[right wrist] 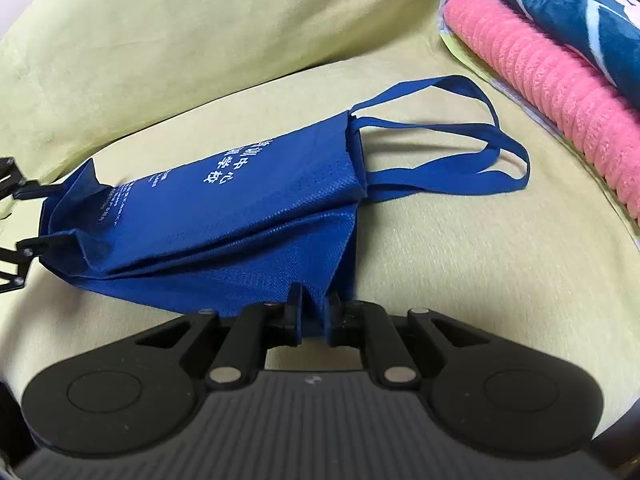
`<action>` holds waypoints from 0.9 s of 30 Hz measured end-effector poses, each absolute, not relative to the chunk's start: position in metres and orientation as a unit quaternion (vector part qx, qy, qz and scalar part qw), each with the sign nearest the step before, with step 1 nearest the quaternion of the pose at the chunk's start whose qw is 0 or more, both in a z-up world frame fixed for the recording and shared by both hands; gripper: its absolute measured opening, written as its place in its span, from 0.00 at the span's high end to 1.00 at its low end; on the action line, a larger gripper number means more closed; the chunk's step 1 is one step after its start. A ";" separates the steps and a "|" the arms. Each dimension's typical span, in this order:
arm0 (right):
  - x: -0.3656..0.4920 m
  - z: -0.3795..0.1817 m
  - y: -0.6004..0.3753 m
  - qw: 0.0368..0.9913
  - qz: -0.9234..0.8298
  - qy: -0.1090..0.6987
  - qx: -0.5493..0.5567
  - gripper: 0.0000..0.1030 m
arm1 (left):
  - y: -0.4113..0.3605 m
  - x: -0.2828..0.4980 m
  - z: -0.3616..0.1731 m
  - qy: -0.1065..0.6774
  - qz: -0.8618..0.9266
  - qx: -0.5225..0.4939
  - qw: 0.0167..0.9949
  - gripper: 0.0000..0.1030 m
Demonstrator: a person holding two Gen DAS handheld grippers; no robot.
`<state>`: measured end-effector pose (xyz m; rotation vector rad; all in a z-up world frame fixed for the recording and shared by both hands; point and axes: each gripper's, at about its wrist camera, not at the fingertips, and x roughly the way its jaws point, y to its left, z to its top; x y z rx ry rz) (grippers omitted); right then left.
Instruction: Fold shopping bag
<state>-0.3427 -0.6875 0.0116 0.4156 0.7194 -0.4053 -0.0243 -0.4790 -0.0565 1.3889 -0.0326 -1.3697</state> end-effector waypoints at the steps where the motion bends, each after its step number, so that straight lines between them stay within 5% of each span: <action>1: -0.343 0.011 -0.688 0.895 -0.195 0.347 0.201 0.92 | -0.479 -0.026 -0.062 -0.017 -0.578 0.608 0.544 0.52; 5: -0.347 0.011 -0.690 0.897 -0.192 0.341 0.206 0.90 | -0.473 -0.023 -0.079 -0.020 -0.551 0.653 0.519 0.59; 7: -0.347 0.009 -0.690 0.897 -0.191 0.340 0.209 0.90 | -0.475 -0.018 -0.084 -0.012 -0.539 0.656 0.529 0.93; 18: -0.355 0.021 -0.692 0.902 -0.206 0.326 0.193 0.89 | -0.451 0.003 0.010 0.106 -0.594 0.465 0.648 0.96; 27: -0.378 0.050 -0.657 0.912 -0.231 0.282 0.188 0.78 | -0.390 0.047 0.052 0.231 -0.512 0.326 0.760 0.96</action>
